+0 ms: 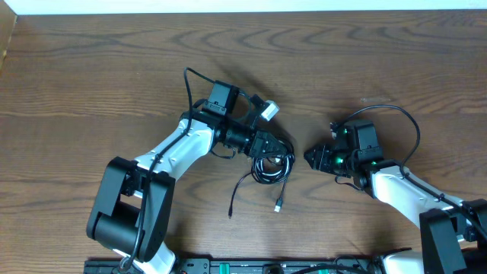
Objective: Untangle cables
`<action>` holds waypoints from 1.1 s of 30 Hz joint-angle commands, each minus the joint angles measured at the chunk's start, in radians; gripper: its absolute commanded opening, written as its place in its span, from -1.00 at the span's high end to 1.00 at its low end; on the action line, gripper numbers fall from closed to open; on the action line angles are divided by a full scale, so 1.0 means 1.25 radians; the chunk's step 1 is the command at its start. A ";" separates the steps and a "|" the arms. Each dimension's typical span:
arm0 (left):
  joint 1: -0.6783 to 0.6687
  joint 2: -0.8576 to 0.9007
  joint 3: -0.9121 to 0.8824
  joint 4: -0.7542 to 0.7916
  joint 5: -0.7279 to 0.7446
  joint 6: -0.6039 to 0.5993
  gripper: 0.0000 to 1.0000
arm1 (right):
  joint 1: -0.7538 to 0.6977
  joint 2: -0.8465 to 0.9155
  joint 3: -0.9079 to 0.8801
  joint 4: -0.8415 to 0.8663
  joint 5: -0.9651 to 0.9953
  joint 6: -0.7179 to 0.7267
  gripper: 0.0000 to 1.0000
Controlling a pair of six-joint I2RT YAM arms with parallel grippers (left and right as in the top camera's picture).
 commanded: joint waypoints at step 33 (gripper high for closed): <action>0.002 -0.013 0.003 -0.013 0.199 0.187 0.85 | 0.004 0.005 -0.007 -0.012 0.030 0.015 -0.03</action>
